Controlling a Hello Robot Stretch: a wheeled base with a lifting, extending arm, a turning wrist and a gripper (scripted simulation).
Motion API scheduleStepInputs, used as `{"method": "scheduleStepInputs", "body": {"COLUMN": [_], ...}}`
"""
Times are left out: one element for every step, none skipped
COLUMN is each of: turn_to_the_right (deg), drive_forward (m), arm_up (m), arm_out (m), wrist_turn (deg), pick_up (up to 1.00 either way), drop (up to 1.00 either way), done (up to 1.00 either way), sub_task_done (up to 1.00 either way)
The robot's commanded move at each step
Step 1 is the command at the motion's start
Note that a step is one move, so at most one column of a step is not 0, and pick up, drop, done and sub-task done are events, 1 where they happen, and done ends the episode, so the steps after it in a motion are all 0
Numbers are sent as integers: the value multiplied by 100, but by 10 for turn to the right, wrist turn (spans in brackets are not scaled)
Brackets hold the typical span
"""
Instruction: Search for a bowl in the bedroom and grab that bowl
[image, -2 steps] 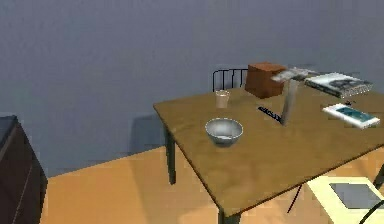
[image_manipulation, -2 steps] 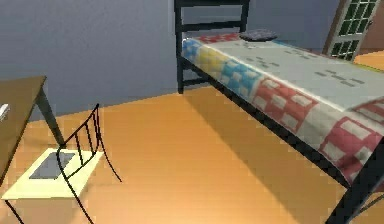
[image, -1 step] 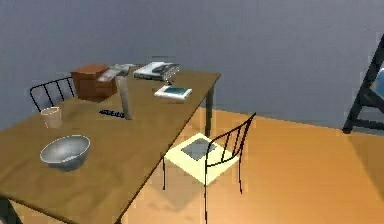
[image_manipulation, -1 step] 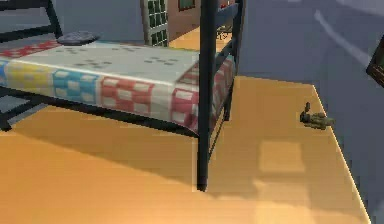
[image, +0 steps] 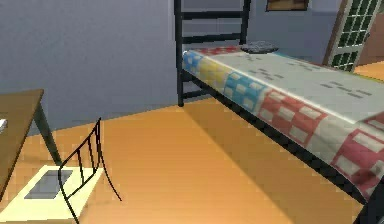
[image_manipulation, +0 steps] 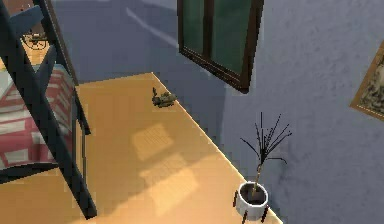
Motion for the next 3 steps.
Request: {"method": "scheduleStepInputs", "body": {"turn_to_the_right": [0,-450,-450], "drive_forward": [10,0,0], "arm_up": [0,0,0], "arm_out": [0,0,0], "wrist_turn": [0,0,0], "pick_up": [0,0,0], "drop": [0,0,0], "done": [0,0,0], "sub_task_done": [0,0,0]}}
